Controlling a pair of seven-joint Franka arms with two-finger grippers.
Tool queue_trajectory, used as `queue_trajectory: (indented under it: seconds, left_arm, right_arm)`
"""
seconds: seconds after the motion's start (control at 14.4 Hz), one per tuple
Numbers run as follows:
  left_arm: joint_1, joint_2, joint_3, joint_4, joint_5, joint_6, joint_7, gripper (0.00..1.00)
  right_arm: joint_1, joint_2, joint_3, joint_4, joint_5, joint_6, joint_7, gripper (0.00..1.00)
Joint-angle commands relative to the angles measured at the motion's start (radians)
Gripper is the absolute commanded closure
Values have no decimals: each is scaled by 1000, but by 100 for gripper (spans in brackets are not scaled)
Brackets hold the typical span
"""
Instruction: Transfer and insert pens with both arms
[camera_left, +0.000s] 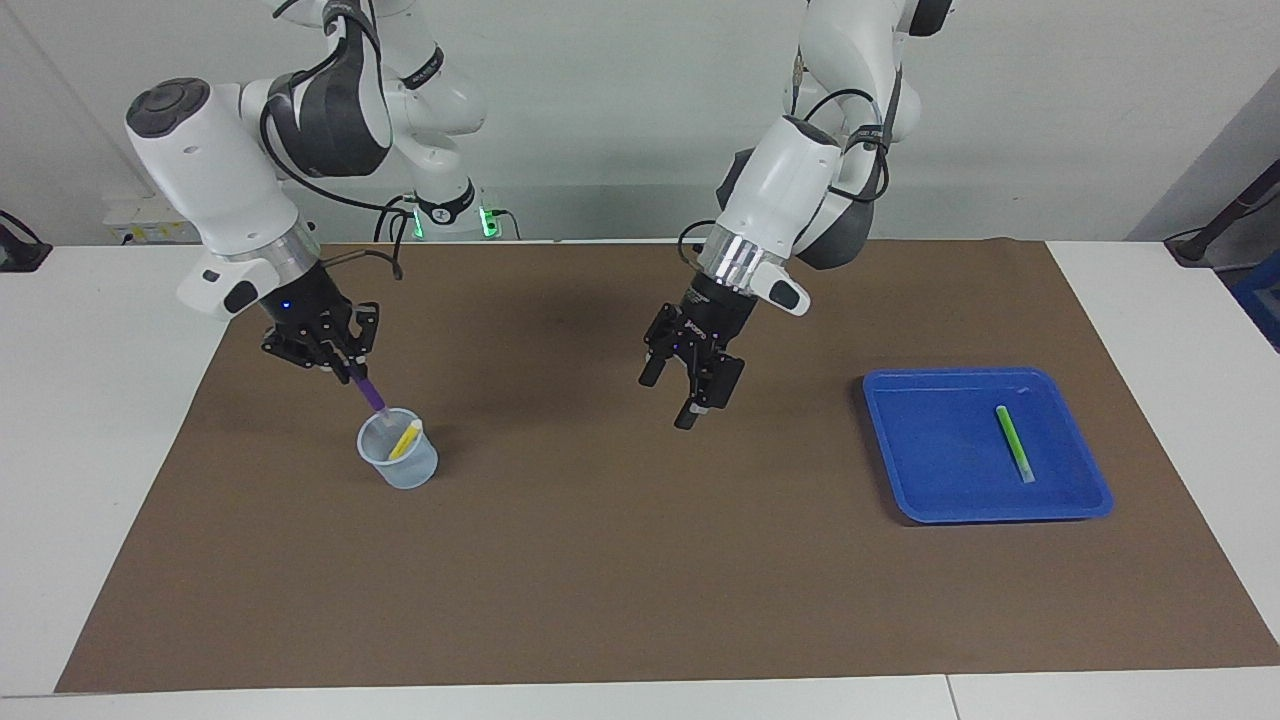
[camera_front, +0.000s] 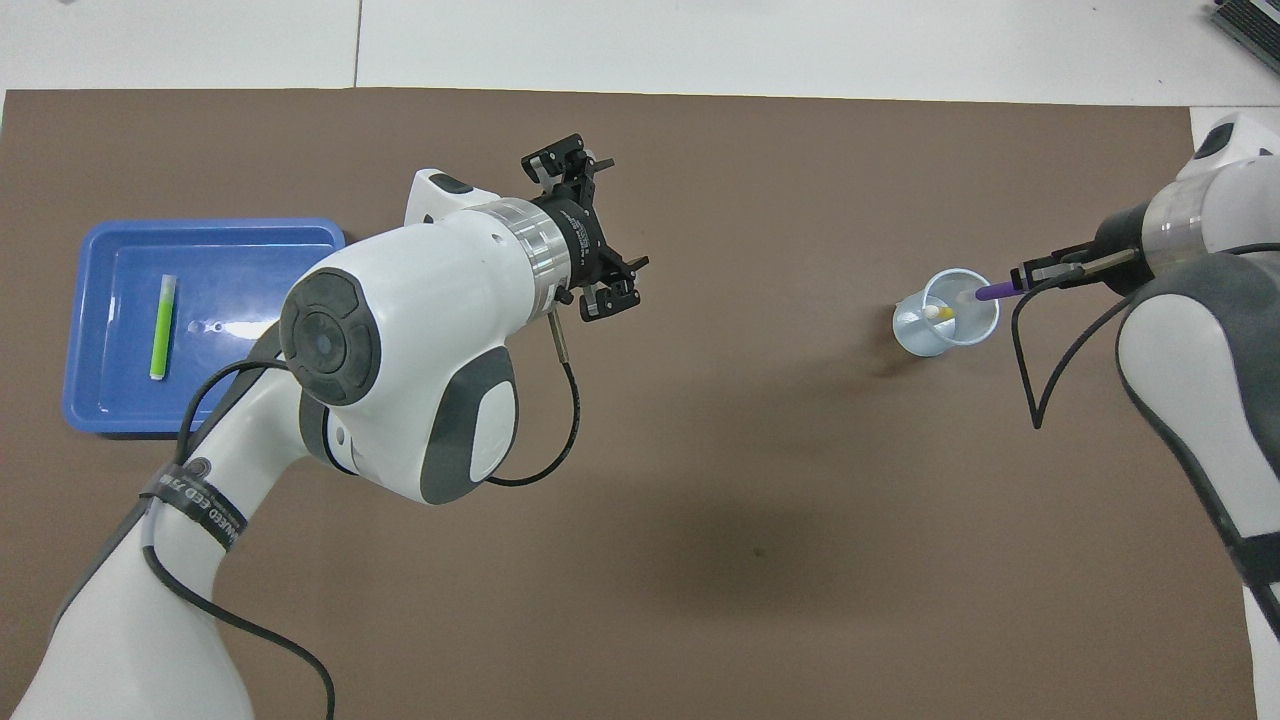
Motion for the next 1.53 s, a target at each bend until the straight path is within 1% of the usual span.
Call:
queue_trajectory:
  seconds: [0.0, 0.14, 0.28, 0.35, 0.42, 0.49, 0.56, 0.62, 0.76, 0.97, 1.04, 1.18, 1.25, 1.32, 1.46]
  left_arm:
    - [64, -40, 12, -18, 8, -122, 168, 0]
    - [125, -46, 12, -13, 10, -205, 287, 0]
    - [170, -57, 12, -15, 10, -271, 450, 0]
    - [190, -58, 12, -15, 10, -306, 533, 0]
    - [205, -64, 12, -15, 10, -337, 606, 0]
    - [220, -67, 12, -19, 10, -358, 678, 0]
    - [233, -75, 12, -24, 10, -377, 744, 0]
    - [248, -78, 12, -33, 10, -392, 812, 0]
    - [275, -86, 17, -35, 11, -433, 970, 0]
    - [366, -92, 17, -35, 14, -492, 1200, 0]
    - [383, -92, 17, -32, 28, -507, 1275, 0]
    - [415, -92, 17, -32, 109, -518, 1393, 0]
    - [423, -92, 17, -32, 152, -516, 1453, 0]
    - [438, -92, 17, -29, 187, -518, 1513, 0]
    - [476, -92, 16, -33, 206, -509, 1631, 0]
  right_arm:
    - [-9, 33, 9, -20, -23, 53, -6, 100]
    - [-7, 60, 9, -28, -60, 81, -6, 100]
    - [-7, 71, 9, -45, -74, 100, 0, 100]
    - [-7, 74, 9, -55, -75, 123, 0, 94]
    - [-6, 77, 10, -60, -74, 132, 2, 69]
    - [-6, 80, 9, -59, -75, 130, 14, 29]
    - [-10, 82, 10, -48, -75, 123, 25, 0]
    - [-10, 81, 9, -42, -74, 114, 25, 0]
    - [-12, 52, 6, -34, -74, 82, 26, 0]
    - [-73, -5, 7, -20, -74, 63, 22, 0]
    - [-88, -37, 10, -22, -68, 40, 23, 0]
    - [-78, -122, 9, -19, -69, -53, 25, 0]
    - [-84, -145, 7, -19, -71, -86, 17, 0]
    - [-93, -151, 7, -20, -71, -110, 11, 0]
    - [-104, -160, 7, -35, -71, -113, 14, 0]
